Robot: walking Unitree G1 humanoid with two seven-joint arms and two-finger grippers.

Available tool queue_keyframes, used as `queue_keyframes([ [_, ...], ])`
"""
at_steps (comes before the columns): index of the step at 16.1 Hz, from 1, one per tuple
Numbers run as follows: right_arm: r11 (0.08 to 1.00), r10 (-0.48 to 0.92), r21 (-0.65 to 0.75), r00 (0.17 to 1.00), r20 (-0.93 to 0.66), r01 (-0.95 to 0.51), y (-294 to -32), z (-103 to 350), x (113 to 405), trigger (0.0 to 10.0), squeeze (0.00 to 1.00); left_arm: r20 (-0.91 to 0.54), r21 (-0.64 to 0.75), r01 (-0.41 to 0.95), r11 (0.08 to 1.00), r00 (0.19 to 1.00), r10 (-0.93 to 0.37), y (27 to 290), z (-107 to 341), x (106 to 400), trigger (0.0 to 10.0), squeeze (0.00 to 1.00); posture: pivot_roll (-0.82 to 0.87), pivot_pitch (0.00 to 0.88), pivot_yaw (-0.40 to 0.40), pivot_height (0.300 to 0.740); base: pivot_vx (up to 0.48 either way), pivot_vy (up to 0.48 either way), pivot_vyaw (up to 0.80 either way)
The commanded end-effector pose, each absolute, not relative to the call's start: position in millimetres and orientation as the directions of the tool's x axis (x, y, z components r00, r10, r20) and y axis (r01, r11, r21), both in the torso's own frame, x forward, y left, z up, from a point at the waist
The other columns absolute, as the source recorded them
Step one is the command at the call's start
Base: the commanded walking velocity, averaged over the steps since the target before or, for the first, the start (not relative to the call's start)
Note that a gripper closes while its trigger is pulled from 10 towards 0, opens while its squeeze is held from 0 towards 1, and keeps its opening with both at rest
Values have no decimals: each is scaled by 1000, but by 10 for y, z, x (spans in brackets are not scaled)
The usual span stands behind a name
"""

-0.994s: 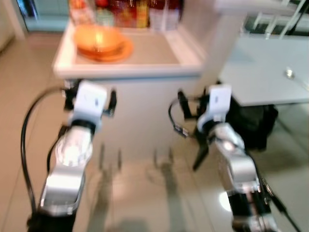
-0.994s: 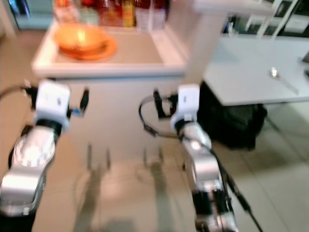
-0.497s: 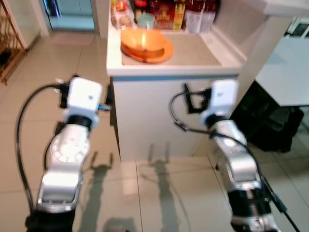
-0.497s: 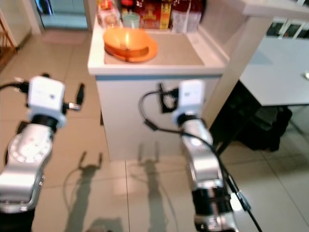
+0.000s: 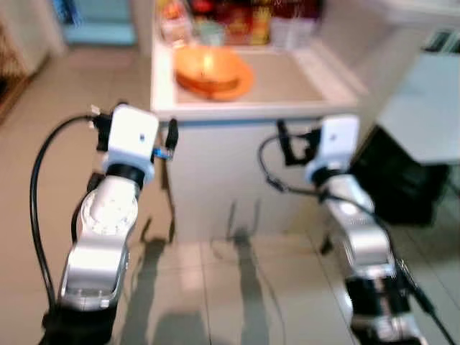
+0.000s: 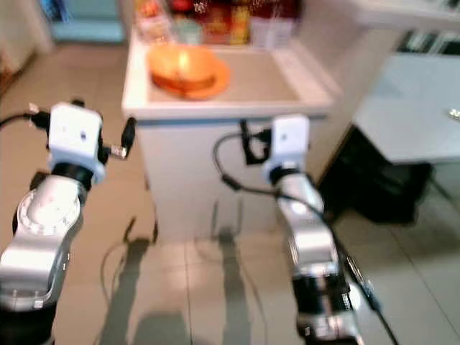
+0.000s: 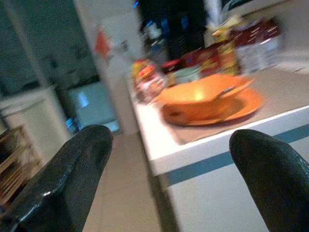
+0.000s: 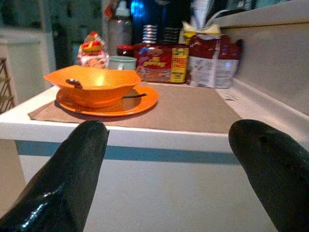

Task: Setting the table

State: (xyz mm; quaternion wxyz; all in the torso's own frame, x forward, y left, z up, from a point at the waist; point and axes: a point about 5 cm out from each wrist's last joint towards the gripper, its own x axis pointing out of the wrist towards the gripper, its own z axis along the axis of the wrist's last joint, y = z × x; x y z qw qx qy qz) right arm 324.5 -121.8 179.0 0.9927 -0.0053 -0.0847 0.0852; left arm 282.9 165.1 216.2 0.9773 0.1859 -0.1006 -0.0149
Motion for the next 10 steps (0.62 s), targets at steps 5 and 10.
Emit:
queue_keyframes([
  [5,973,229,-35,953,200,-226,-1113,1886,3302,10000,0,172,361,-19,932,984,-47,1688,2138,2810,10000,0,115,0,-82,740,345,0,584],
  [10,952,305,-53,923,234,-301,-991,1895,3266,10000,0,171,373,-45,927,985,-21,1781,2119,2790,10000,0,121,0,-107,740,340,0,800],
])
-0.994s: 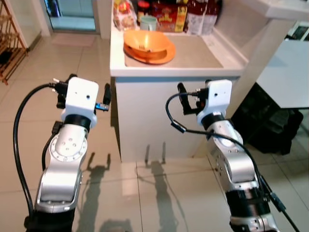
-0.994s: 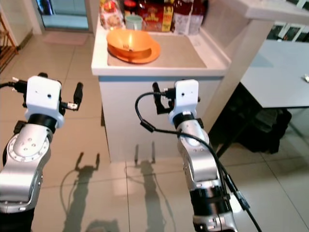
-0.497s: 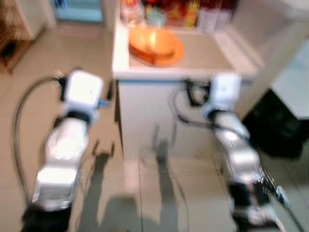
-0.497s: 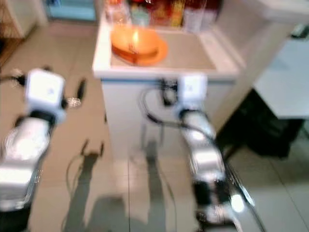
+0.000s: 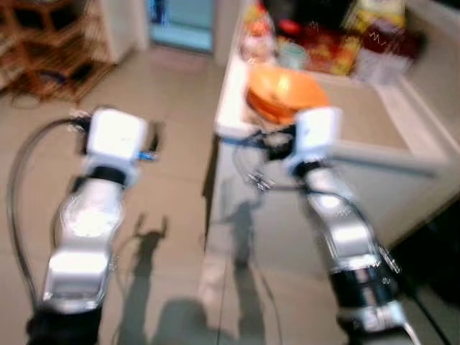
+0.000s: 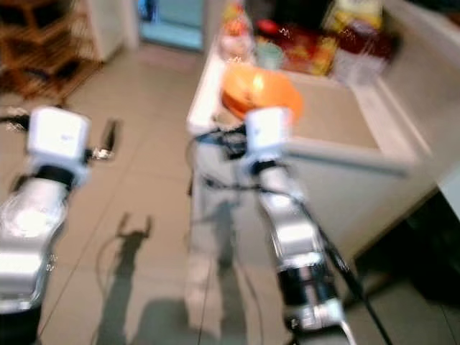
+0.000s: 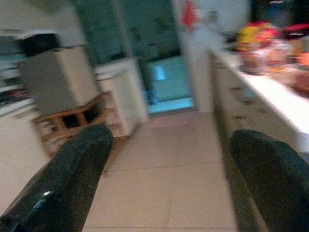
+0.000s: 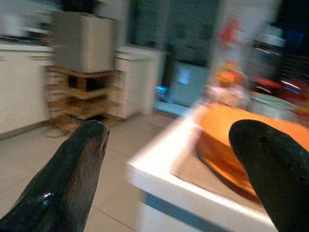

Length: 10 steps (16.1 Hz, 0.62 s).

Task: Setting the table

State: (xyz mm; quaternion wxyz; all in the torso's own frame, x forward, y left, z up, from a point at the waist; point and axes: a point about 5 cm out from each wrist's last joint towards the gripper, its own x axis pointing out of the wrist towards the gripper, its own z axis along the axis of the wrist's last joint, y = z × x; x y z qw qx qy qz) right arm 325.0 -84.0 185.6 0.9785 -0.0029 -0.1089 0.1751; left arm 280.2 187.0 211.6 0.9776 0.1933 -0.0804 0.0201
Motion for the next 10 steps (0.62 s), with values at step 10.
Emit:
queue_keyframes([
  [10,993,110,0,922,371,-118,-1291,1943,3026,10000,0,134,360,81,929,981,-138,1642,2066,2793,10000,0,89,0,-90,740,189,0,-239],
])
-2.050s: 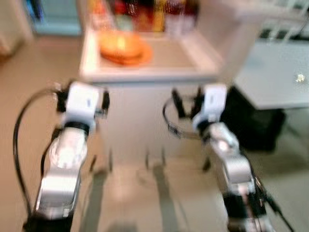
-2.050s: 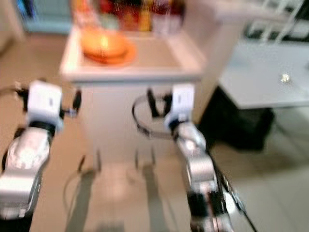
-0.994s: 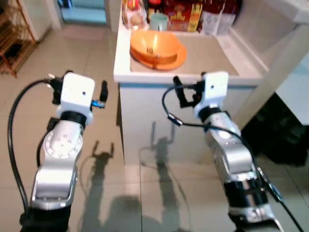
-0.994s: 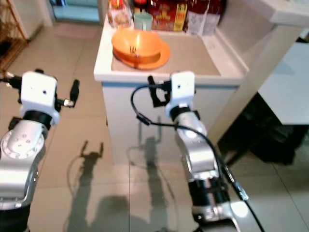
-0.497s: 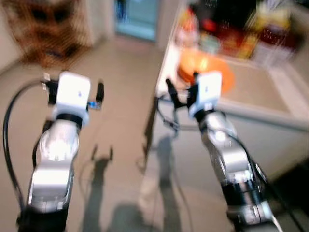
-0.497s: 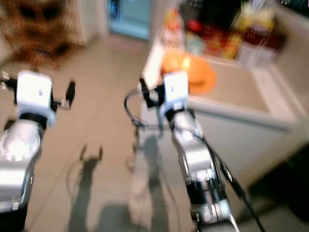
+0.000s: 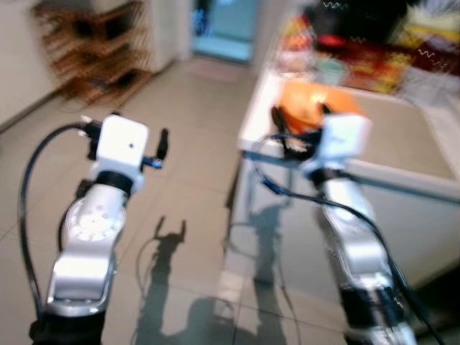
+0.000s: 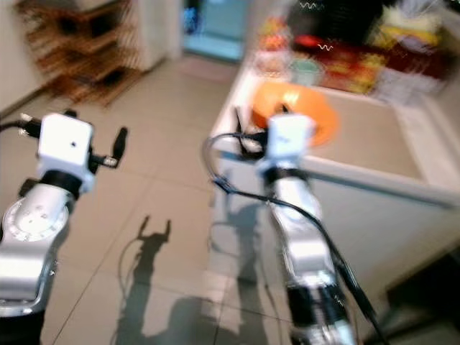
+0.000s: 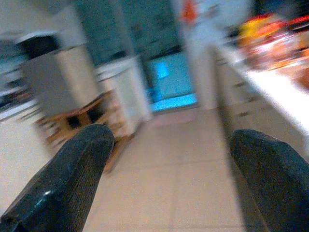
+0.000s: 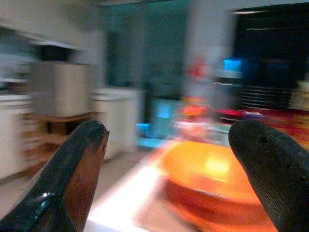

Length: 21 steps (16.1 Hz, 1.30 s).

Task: Setting the table

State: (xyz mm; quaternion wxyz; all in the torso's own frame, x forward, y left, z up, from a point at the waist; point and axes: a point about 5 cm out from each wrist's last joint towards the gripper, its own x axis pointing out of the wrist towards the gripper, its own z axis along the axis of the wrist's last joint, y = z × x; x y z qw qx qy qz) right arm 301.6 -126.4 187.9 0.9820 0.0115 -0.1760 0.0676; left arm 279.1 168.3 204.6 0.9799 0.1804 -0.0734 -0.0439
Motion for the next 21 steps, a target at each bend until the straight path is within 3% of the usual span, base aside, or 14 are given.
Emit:
queue_keyframes([
  [1,996,89,-12,918,386,-91,-1321,1935,2960,10000,0,129,355,100,929,979,-155,1621,2058,2789,10000,0,87,0,-87,740,281,0,0],
  [6,992,117,-79,941,316,-96,-1292,1777,3011,10000,0,135,341,130,931,973,-186,1594,2060,2783,10000,0,90,0,-84,740,0,0,0],
  [7,991,126,-89,942,310,-103,-1285,1756,3073,10000,1000,138,337,140,931,971,-196,1586,2070,2775,10000,0,97,0,-91,740,0,0,0],
  [12,997,68,-45,938,341,-56,-1276,1814,3237,10000,1000,132,327,207,922,956,-261,1527,2063,2723,10000,0,101,0,-90,740,0,0,0],
  [16,999,-11,-30,959,283,20,-1415,1743,3456,10000,1000,54,284,463,840,867,-496,1293,1975,2578,10000,0,99,0,-79,740,0,0,0],
  [18,1000,-1,-26,970,243,8,-1445,1694,3550,10000,1000,54,278,475,835,860,-508,1265,1975,2580,10000,0,98,0,-77,740,0,0,0],
  [20,1000,8,-28,973,230,-2,-1462,1683,3610,10000,749,56,279,474,835,860,-507,1263,1979,2595,10000,0,103,0,-82,740,0,0,0],
  [21,1000,13,-31,976,218,-7,-1468,1674,3647,10000,149,53,279,476,834,859,-509,1275,1982,2594,10000,0,106,0,-84,740,0,0,0],
])
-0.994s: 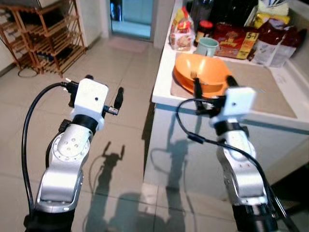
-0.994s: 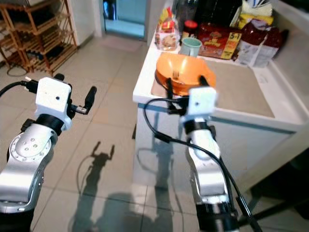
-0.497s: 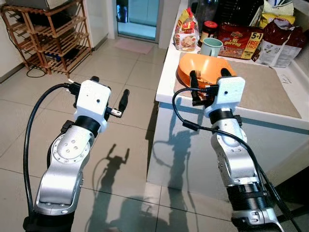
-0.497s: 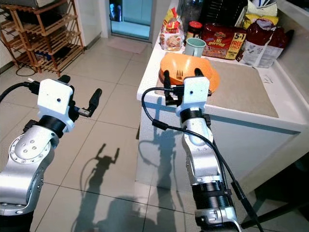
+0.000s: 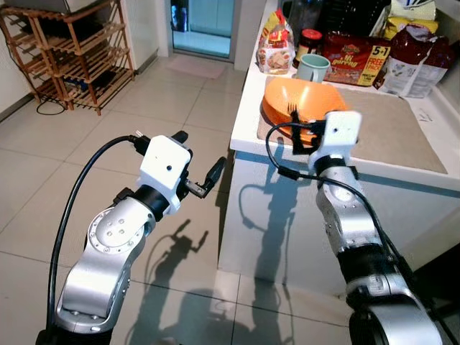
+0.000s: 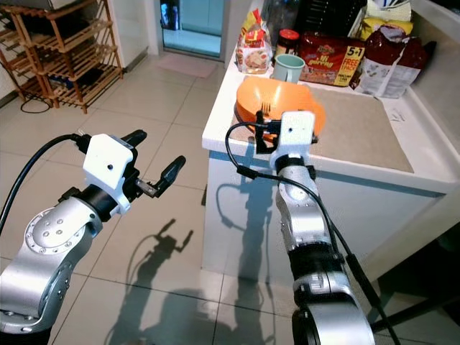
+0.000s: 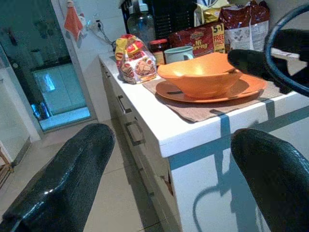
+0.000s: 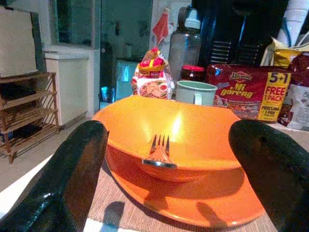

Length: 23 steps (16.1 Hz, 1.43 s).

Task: Setting the table

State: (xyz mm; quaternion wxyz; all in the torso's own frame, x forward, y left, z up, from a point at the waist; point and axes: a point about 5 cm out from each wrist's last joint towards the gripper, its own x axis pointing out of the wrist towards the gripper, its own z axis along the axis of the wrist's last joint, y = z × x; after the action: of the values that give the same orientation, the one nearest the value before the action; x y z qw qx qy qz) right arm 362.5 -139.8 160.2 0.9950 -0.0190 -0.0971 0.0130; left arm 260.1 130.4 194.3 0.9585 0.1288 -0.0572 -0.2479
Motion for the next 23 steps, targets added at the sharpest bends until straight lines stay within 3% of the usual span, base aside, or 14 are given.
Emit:
queue_keyframes([
  [1,999,23,-26,981,192,-18,-1464,1635,3686,10000,0,47,281,481,830,857,-513,1286,1978,2586,10000,0,108,0,-84,740,0,0,0],
  [4,998,70,-4,984,165,-70,-1437,1571,3734,10000,0,43,283,485,827,855,-516,1288,1981,2583,10000,0,115,0,-84,740,0,0,0],
  [5,998,68,-3,984,163,-68,-1439,1570,3742,8392,0,43,284,485,827,855,-517,1290,1983,2584,10000,0,115,0,-84,740,0,0,0],
  [6,998,63,10,986,151,-66,-1448,1564,3776,0,0,43,286,486,826,855,-517,1299,1991,2589,10000,0,117,0,-84,740,0,0,0],
  [23,996,89,8,981,171,-91,-1457,1579,3836,0,0,34,289,499,817,848,-530,1303,2000,2589,10000,0,122,0,-76,740,0,0,0],
])
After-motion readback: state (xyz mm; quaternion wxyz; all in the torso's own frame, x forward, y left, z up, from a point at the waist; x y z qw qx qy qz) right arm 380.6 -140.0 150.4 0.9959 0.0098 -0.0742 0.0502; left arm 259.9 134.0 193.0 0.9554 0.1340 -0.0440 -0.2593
